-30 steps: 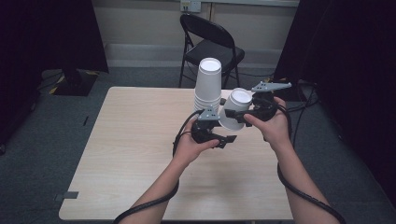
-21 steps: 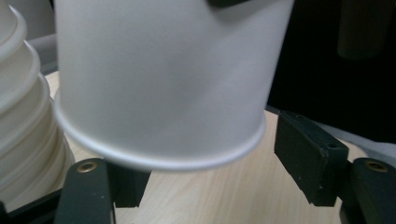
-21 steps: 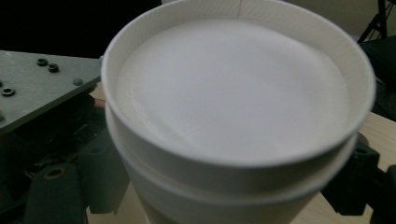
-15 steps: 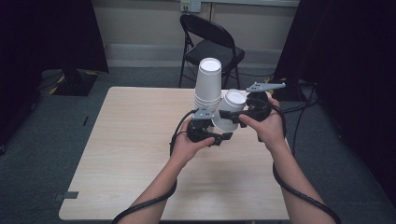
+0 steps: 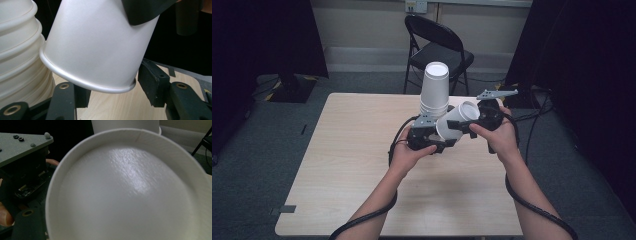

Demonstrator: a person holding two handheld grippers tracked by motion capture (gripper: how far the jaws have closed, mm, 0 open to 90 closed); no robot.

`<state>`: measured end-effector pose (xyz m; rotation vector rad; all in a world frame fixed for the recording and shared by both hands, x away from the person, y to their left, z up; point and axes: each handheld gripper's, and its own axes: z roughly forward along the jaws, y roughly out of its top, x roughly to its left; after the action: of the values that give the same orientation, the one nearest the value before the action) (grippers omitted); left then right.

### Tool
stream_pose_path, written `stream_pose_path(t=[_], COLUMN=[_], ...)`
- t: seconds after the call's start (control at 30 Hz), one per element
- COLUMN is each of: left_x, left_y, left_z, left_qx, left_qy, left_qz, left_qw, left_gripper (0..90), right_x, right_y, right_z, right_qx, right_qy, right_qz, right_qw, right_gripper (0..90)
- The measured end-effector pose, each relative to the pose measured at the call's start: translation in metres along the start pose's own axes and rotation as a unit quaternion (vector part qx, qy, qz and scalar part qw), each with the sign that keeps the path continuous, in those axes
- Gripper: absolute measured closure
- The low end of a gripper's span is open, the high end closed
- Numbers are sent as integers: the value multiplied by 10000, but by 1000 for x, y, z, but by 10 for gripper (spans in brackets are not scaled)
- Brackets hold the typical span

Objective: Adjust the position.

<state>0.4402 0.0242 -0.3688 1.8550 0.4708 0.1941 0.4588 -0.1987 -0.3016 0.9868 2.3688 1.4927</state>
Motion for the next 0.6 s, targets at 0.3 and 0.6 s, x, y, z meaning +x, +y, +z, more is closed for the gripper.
stream_pose_path(t=[0.3,0.6], left_x=[3,6], left_y=[0,-2], left_z=[-5,-11], left_qx=[285,275], left_qy=[-363,-645], left_qz=[-227,-104], left_qw=[9987,9975], left_gripper=[632,742], right_x=[-5,-8], right_y=[-5,-7], right_z=[2,4], right_qx=[-17,-106], right_qy=[203,525], right_qz=[152,354], right_qw=[9997,9979], right_gripper=[167,160])
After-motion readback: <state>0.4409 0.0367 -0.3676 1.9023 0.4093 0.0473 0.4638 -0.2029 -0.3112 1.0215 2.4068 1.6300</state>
